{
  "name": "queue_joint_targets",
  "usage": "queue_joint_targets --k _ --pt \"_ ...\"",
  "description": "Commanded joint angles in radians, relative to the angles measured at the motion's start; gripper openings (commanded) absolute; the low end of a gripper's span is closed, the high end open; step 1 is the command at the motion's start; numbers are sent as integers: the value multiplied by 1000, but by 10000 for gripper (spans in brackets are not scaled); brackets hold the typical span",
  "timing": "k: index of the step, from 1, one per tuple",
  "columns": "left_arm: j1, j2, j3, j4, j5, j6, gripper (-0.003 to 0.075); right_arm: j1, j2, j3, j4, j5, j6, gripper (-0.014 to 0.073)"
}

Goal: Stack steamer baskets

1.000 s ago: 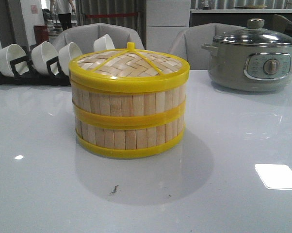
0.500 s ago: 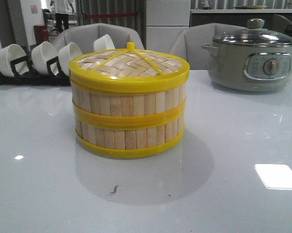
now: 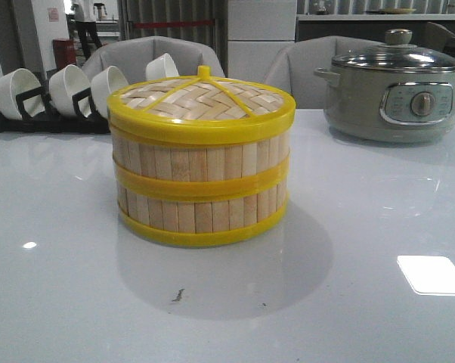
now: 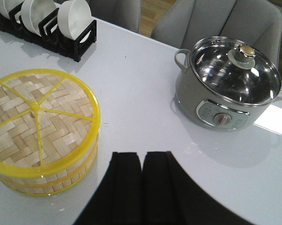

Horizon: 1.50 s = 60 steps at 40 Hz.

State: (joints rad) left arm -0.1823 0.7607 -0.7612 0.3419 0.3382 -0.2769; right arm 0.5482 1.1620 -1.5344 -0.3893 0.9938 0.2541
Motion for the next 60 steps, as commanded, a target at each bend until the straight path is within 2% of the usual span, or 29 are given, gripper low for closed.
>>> queue_joint_targets --k 1,21,31,45,60 --pt "2 -1 -28 1 -71 -1 87 -3 -18 -23 -31 -74 1 57" --pt "2 -1 -28 1 -71 -1 87 -3 -18 -20 -31 -96 1 57" --pt "2 -1 -28 1 -71 -1 87 -21 -51 108 -23 -209 1 57" --pt "2 -1 -28 1 -71 -1 86 -227 -188 371 102 -397 1 57" --pt "2 -1 -28 1 -71 -1 86 -382 -403 692 146 -564 1 57"
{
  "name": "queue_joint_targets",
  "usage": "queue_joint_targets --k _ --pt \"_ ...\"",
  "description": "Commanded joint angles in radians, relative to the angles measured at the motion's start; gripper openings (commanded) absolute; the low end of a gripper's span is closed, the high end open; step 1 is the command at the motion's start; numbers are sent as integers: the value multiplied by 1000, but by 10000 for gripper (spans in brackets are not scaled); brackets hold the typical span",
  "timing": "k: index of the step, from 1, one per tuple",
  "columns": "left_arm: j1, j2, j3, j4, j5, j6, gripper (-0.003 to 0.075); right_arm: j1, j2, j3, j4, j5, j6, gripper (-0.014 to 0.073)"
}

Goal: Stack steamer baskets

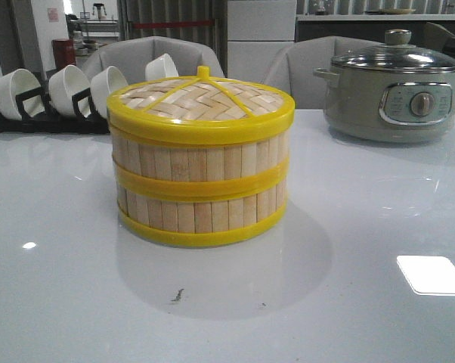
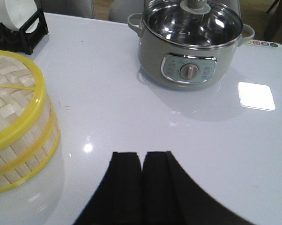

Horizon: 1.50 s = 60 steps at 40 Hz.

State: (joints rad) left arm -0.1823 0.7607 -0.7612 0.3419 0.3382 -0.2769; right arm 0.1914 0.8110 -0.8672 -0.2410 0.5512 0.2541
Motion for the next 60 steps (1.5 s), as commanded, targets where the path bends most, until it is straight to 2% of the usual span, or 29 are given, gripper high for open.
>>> queue_joint_targets --k 1,17,24,60 --pt "2 -1 -28 1 -71 -1 86 -31 -70 48 -2 -132 1 57" --pt "2 -1 -28 1 -71 -1 87 -157 -291 359 -2 -358 1 57" --pt "2 -1 -28 1 -71 -1 86 -175 -341 438 -2 -414 1 57" --pt "2 -1 -28 1 -71 -1 86 -176 -346 449 -2 -394 1 57"
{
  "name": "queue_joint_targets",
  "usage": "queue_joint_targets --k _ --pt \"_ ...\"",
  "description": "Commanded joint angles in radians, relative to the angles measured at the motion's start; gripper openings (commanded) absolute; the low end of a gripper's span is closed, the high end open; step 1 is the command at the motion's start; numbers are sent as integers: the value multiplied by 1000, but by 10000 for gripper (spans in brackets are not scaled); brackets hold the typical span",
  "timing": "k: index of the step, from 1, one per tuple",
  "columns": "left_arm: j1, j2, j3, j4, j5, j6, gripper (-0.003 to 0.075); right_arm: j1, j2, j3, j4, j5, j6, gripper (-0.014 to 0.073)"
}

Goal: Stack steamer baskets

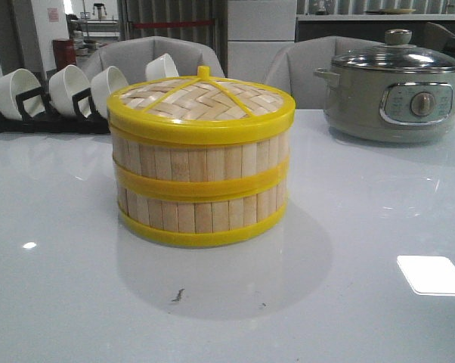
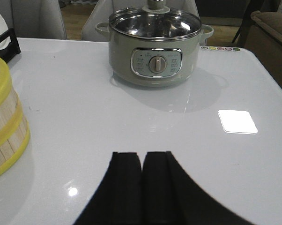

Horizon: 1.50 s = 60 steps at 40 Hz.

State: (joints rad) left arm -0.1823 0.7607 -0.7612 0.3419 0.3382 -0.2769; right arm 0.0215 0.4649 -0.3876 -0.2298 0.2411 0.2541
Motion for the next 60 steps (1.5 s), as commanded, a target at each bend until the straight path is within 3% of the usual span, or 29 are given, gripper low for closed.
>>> queue_joint_targets --k 1,29,33,36,60 --pt "2 -1 -28 1 -71 -1 87 -6 0 -31 -13 -84 1 57" --pt "2 -4 -28 1 -71 -1 86 -6 0 -31 -13 -84 1 57" --pt "2 -29 -28 -152 -75 -7 87 -6 0 -31 -13 -84 1 57" --pt "2 -57 -27 -160 -70 -7 87 -6 0 -31 -13 -84 1 57" --pt "2 -463 357 -216 -247 -7 87 -6 0 -31 -13 -84 1 57"
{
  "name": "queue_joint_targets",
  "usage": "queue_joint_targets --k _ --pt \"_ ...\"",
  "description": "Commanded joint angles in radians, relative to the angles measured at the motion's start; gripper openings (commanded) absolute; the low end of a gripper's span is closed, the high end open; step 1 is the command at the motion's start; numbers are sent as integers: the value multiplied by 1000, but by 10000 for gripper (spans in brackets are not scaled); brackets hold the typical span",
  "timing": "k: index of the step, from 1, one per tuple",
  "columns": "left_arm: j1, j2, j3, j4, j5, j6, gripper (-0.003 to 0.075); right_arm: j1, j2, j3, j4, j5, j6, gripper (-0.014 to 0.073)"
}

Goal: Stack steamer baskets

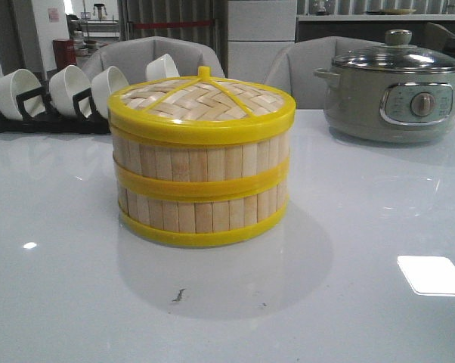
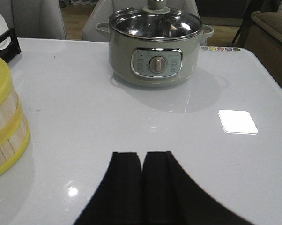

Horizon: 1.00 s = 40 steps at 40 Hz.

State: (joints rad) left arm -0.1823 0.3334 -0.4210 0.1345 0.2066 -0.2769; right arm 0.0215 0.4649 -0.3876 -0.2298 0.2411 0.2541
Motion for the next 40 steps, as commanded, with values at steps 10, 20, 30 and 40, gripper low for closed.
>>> queue_joint_targets --k 10,20,30,40 --pt "2 -180 212 -11 -215 -7 87 -6 0 -31 -13 -84 1 57" --pt "30 -284 351 -49 -268 -7 86 -6 0 -31 -13 -84 1 57" --pt "80 -353 417 -56 -278 -7 87 -6 0 -31 -13 -84 1 57" --pt "94 -358 428 -46 -288 -5 86 -6 0 -31 -13 -84 1 57"
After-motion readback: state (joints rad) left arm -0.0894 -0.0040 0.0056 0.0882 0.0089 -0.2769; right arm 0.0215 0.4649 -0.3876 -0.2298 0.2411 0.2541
